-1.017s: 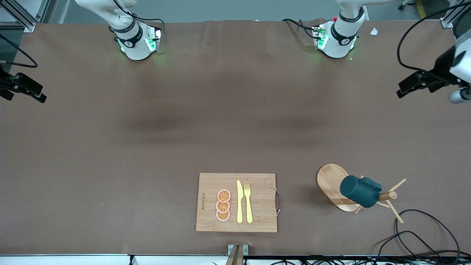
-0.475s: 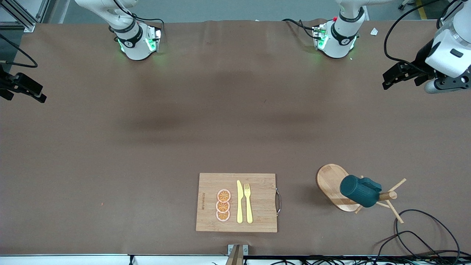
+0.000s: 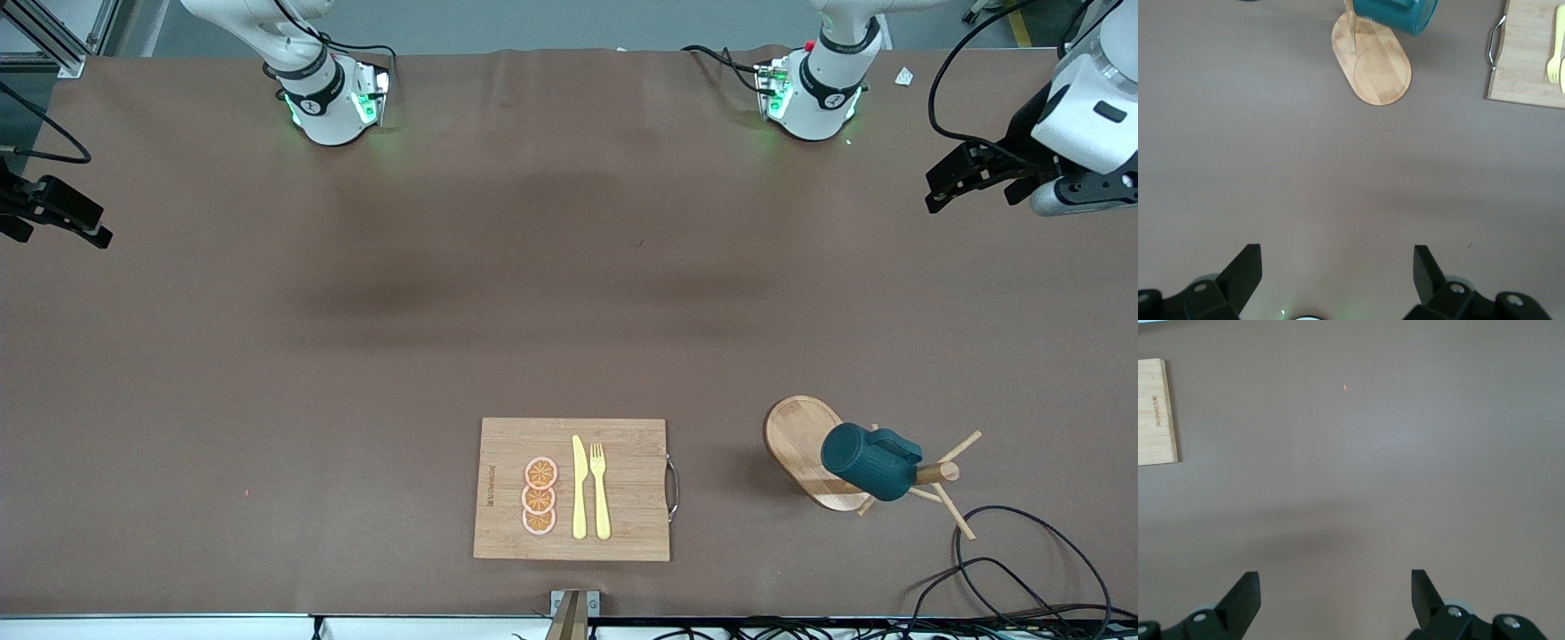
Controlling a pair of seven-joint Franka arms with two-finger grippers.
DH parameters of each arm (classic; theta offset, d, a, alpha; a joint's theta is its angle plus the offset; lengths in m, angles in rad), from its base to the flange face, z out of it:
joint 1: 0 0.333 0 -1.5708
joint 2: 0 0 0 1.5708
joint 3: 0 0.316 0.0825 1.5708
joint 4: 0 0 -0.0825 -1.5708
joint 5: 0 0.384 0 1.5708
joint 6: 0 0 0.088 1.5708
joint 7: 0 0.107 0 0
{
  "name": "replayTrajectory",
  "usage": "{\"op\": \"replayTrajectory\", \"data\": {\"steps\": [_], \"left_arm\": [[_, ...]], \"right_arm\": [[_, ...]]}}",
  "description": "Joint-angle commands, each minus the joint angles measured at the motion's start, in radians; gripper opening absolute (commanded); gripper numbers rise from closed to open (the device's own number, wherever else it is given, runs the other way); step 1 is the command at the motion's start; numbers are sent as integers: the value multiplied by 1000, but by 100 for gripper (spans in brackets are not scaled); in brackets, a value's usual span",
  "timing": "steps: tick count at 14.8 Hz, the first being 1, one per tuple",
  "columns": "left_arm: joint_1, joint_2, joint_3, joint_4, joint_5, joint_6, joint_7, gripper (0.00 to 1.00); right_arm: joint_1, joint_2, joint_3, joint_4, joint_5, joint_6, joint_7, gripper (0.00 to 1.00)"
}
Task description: Pass cup and hang on rack
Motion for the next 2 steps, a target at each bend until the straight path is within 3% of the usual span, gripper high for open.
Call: {"op": "replayTrajectory", "data": {"steps": [1, 2], "left_arm": [[8, -6, -6, 12, 16, -11, 16, 100], [10, -6, -6, 12, 16, -13, 19, 100]], "right_arm": [[7, -22, -3, -15, -12, -3, -3, 100], [7, -22, -3, -15, -12, -3, -3, 100]]}}
